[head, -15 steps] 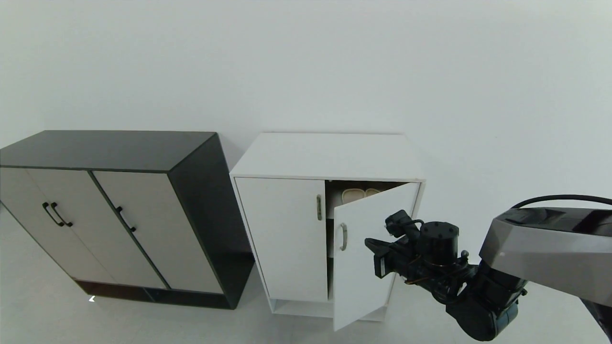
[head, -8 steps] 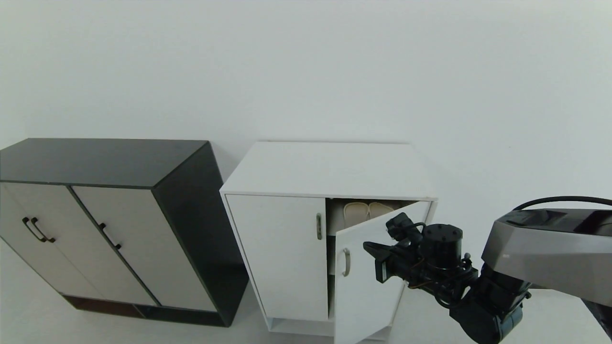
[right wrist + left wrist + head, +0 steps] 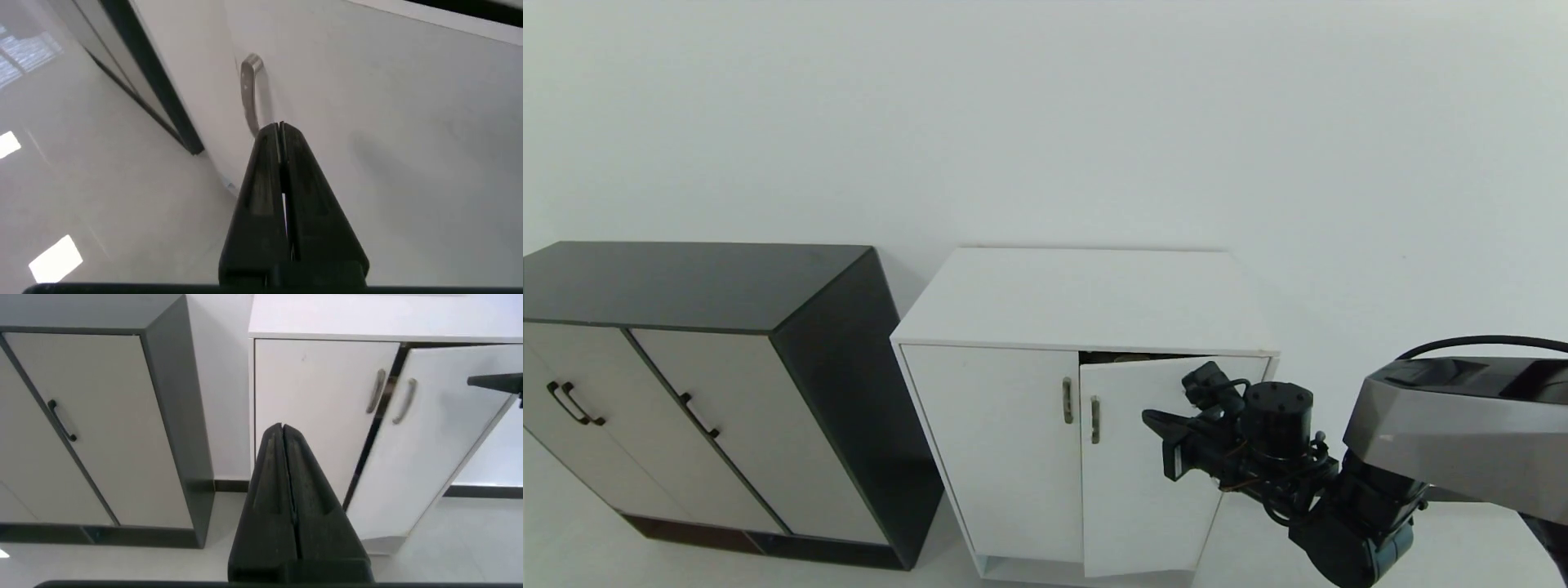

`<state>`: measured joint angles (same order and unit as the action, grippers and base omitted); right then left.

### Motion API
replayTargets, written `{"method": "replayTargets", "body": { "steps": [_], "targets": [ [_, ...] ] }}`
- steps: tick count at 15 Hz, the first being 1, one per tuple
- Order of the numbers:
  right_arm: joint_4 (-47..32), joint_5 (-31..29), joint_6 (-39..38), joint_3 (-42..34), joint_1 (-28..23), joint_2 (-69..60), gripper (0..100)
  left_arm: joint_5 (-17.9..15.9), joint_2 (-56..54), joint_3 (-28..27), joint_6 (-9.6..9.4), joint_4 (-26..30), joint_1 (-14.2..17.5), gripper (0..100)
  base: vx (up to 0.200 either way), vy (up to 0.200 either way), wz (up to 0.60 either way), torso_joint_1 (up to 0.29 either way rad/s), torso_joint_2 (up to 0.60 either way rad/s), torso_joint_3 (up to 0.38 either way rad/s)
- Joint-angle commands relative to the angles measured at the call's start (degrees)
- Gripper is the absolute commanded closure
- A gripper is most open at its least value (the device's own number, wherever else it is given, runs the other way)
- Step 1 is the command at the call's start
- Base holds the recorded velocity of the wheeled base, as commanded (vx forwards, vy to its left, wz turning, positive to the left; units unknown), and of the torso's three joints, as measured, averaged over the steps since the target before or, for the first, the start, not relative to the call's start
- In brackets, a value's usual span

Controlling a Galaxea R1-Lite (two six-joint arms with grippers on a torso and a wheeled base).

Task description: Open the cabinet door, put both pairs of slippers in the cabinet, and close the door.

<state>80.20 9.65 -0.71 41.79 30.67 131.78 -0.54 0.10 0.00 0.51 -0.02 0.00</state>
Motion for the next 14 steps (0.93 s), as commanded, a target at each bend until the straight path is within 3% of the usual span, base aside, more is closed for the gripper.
{"method": "replayTargets", "body": {
  "steps": [1, 10, 14],
  "targets": [
    [0.0, 0.0, -0.2, 0.8, -0.1, 0.7, 100, 0.0, 0.0, 0.0, 0.02, 0.0, 0.0, 100, 0.0, 0.0, 0.0, 0.0, 0.0, 0.0],
    [0.4, -0.3, -0.3, -0.1, -0.1, -1.4, 100, 0.0, 0.0, 0.0, 0.02, -0.1, 0.0, 100, 0.0, 0.0, 0.0, 0.0, 0.0, 0.0],
    [0.6, -5.1, -0.3, -8.2, -2.8, -9.1, 100, 0.0, 0.0, 0.0, 0.02, 0.0, 0.0, 100, 0.0, 0.0, 0.0, 0.0, 0.0, 0.0]
  ]
}}
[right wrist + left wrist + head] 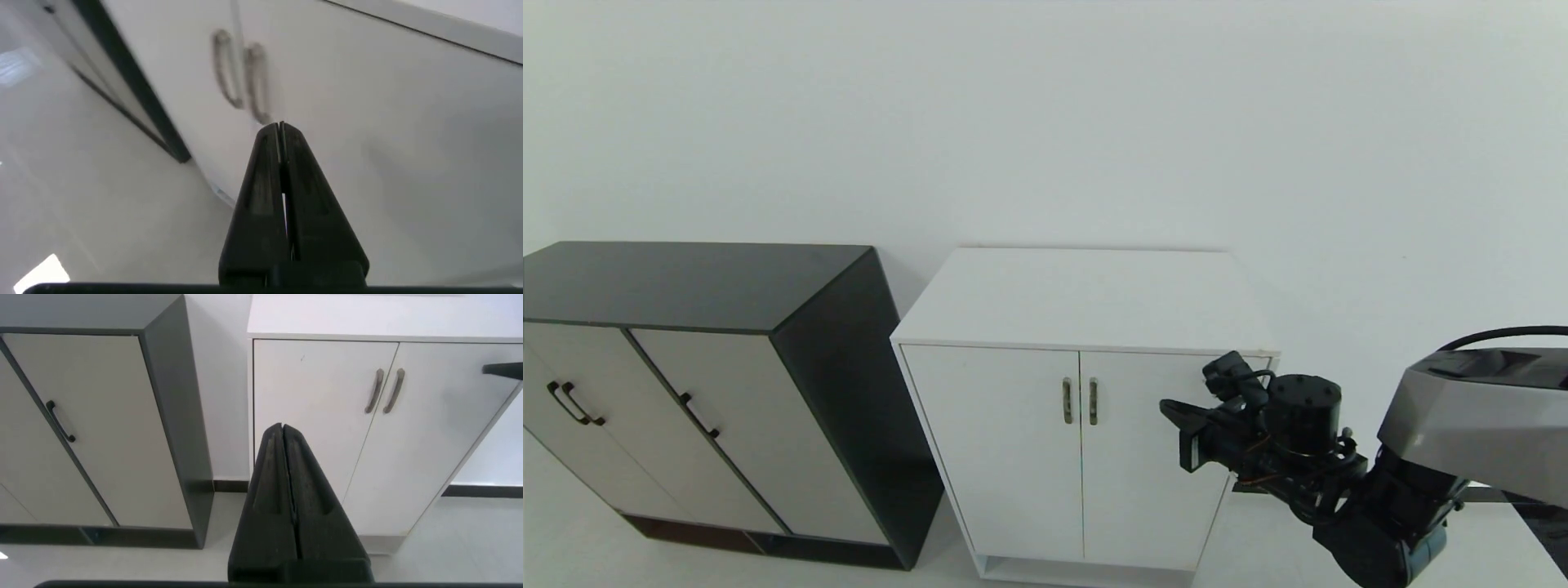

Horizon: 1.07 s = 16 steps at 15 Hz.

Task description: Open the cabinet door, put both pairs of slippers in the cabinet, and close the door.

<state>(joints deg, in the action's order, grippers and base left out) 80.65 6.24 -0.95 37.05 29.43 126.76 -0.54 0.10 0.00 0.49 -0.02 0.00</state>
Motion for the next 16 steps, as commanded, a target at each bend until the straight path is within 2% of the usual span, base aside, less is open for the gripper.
{"method": "replayTargets", "body": {
  "steps": [1, 2, 5, 6, 8, 9, 10, 12, 16],
  "targets": [
    [1.2, -4.0, 0.1, -6.5, -3.1, -5.4, 100, 0.0, 0.0, 0.0, 0.04, 0.0, 0.0, 100, 0.0, 0.0, 0.0, 0.0, 0.0, 0.0],
    [2.4, -5.7, 0.2, -8.8, -4.3, -6.3, 100, 0.0, 0.0, 0.0, 0.04, -0.1, 0.0, 100, 0.0, 0.0, 0.0, 0.0, 0.0, 0.0],
    [9.3, -15.8, 0.4, -20.1, -11.2, -10.2, 100, 0.0, 0.0, 0.0, 0.04, -0.1, 0.0, 100, 0.0, 0.0, 0.0, 0.0, 0.0, 0.0],
    [9.3, -17.1, 0.5, -21.8, -12.3, -11.5, 100, 0.0, 0.0, 0.0, -0.05, 0.0, 0.0, 100, 0.0, 0.0, 0.0, 0.0, 0.0, 0.0],
    [9.3, -17.7, 0.8, -31.3, -15.2, -20.6, 100, 0.0, 0.0, 0.0, -0.05, 0.0, 0.0, 100, 0.0, 0.0, 0.0, 0.0, 0.0, 0.0],
    [9.3, -17.7, 1.0, -32.6, -15.2, -21.8, 100, 0.0, 0.0, 0.0, -0.05, 0.0, 0.0, 100, 0.0, 0.0, 0.0, 0.0, 0.0, 0.0],
    [9.2, -18.2, 2.1, -37.0, -15.4, -28.7, 100, 0.0, 0.0, 0.0, -0.05, -0.1, 0.0, 100, 0.0, 0.0, 0.0, 0.0, 0.0, 0.0],
    [-1.2, -18.7, 2.1, -37.0, -17.4, -38.7, 100, 0.0, 0.0, 0.0, 0.04, -0.1, 0.0, 100, 0.0, 0.0, 0.0, 0.0, 0.0, 0.0],
    [-33.8, -16.7, -1.6, -37.0, -17.6, -66.4, 100, 0.0, 0.0, 0.0, -0.05, 0.0, 0.0, 100, 0.0, 0.0, 0.0, 0.0, 0.0, 0.0]
  ]
}}
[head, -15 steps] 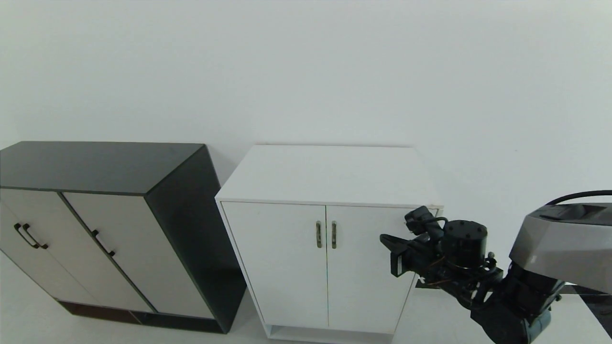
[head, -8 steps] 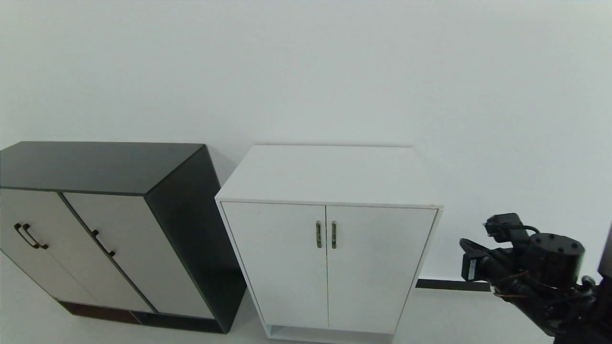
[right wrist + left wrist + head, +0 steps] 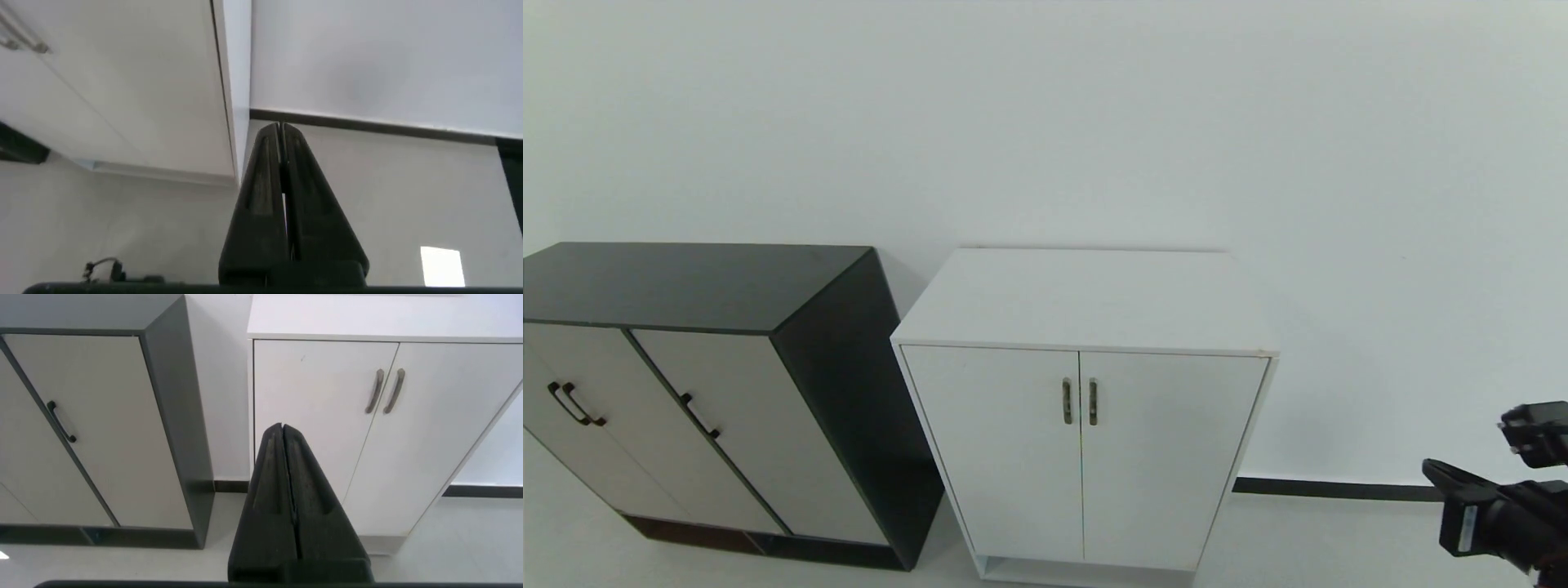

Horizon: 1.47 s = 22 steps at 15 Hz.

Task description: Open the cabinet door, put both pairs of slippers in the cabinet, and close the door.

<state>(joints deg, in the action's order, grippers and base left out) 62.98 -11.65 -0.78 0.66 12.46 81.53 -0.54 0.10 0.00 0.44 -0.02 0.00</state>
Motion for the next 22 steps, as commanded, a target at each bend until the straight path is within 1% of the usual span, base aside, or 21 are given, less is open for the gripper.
{"method": "replayTargets", "body": {
  "steps": [1, 5, 6, 8, 11, 13, 14, 15, 16, 17, 20, 22],
  "targets": [
    [-22.9, 2.2, -2.0, -0.7, -0.6, -29.0, 100, 0.0, 0.0, 0.0, 0.09, -0.1, 0.0, 100, 0.0, 0.0, 0.0, 0.0, 0.0, 0.0],
    [-46.5, 3.7, -2.0, 1.1, -0.6, -55.3, 100, -0.1, 0.0, 0.0, -0.09, 0.0, 0.0, 100, 0.0, 0.0, 0.0, 0.0, 0.0, 0.0],
    [-50.8, 3.8, -2.1, 1.2, -0.4, -60.2, 100, -0.1, 0.0, 0.0, -0.09, 0.0, 0.0, 100, 0.0, 0.0, 0.0, 0.0, 0.0, 0.0],
    [-56.3, 4.9, -2.0, 0.9, 0.1, -69.6, 100, -0.1, 0.0, 0.0, -0.09, 0.0, 0.0, 100, 0.0, 0.0, 0.0, 0.0, 0.0, 0.0],
    [-59.5, 7.2, -1.9, -0.7, -0.2, -75.9, 100, -0.1, 0.0, 0.0, -0.09, 0.0, 0.0, 100, 0.0, 0.0, 0.0, 0.0, 0.0, 0.0],
    [-63.1, 9.3, -1.0, -0.7, -0.2, -76.1, 100, -0.1, 0.0, 0.0, -0.09, -0.1, 0.0, 100, 0.0, 0.0, 0.0, 0.0, 0.0, 0.0],
    [-63.0, 10.2, -0.5, -0.7, -0.2, -76.0, 100, -0.1, 0.0, 0.0, -0.09, 0.0, 0.0, 100, 0.0, 0.0, 0.0, 0.0, 0.0, 0.0],
    [-63.1, 9.8, -0.5, -0.7, -1.7, -75.6, 100, -0.1, 0.0, 0.0, -0.09, 0.0, 0.0, 100, 0.0, 0.0, 0.0, 0.0, 0.0, 0.0],
    [-63.0, 9.6, -0.4, -0.7, -8.0, -74.4, 100, -0.1, 0.0, 0.0, -0.09, -0.1, 0.0, 100, 0.0, 0.0, 0.0, 0.0, 0.0, 0.0],
    [-63.0, 9.6, -0.4, -0.7, -12.2, -75.2, 100, -0.1, 0.0, 0.0, -0.09, 0.0, 0.0, 100, 0.0, 0.0, 0.0, 0.0, 0.0, 0.0],
    [-63.1, 9.5, 0.2, -0.7, -12.7, -81.5, 100, -0.1, 0.0, 0.0, -0.09, 0.0, 0.0, 100, 0.0, 0.0, 0.0, 0.0, 0.0, 0.0],
    [-63.1, 9.8, 0.3, -0.7, -12.7, -81.4, 100, -0.1, 0.0, 0.0, -0.09, -0.1, 0.0, 100, 0.0, 0.0, 0.0, 0.0, 0.0, 0.0]
  ]
}}
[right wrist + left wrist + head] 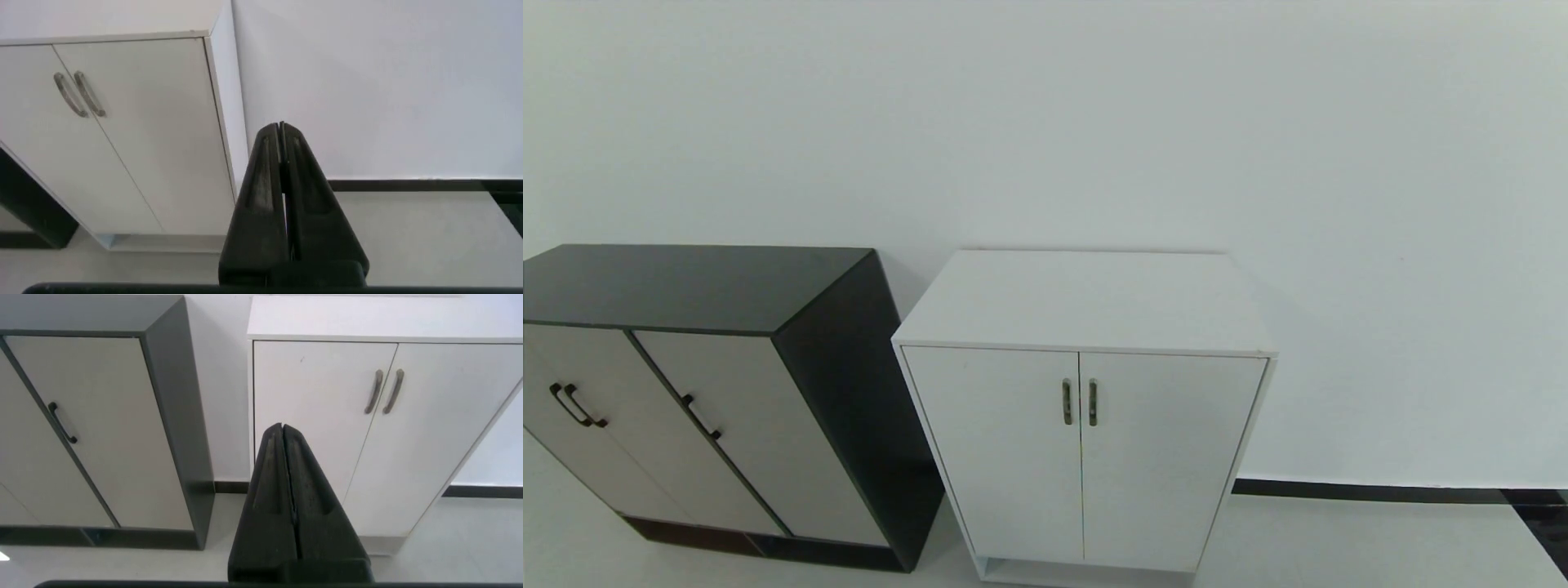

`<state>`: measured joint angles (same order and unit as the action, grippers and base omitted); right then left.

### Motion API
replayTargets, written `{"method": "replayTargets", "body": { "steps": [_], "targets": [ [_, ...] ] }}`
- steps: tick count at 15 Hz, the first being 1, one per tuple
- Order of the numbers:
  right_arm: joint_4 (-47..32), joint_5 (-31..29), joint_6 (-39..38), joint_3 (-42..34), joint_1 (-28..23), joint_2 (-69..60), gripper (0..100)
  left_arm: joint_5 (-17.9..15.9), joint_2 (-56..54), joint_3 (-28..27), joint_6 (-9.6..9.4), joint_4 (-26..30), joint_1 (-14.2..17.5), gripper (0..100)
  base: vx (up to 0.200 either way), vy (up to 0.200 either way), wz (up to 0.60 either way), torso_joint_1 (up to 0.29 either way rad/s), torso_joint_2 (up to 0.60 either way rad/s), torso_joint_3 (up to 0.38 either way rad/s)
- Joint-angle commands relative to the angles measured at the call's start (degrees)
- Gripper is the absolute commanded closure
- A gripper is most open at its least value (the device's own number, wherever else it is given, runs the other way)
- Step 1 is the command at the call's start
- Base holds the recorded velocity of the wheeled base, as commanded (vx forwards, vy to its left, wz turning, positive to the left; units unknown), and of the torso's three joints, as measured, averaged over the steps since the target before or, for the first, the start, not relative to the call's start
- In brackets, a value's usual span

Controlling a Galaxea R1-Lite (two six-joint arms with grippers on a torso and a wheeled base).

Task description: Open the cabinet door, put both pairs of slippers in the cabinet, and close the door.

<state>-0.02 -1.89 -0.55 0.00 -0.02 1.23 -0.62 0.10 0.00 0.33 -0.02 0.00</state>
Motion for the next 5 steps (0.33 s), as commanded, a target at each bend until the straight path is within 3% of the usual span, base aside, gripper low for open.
{"method": "replayTargets", "body": {
  "steps": [1, 5],
  "targets": [
    [0.0, 0.3, -0.2, 0.0, -0.2, -1.1, 100, 0.0, 0.0, 0.0, 0.02, 0.0, 0.0, 100, 0.0, 0.0, 0.0, 0.0, 0.0, 0.0],
    [0.0, 0.5, -0.4, 0.0, -0.2, -1.2, 100, 0.2, 0.0, 0.0, -0.07, -0.1, 0.0, 100, 0.0, 0.0, 0.0, 0.0, 0.0, 0.0]
  ]
}}
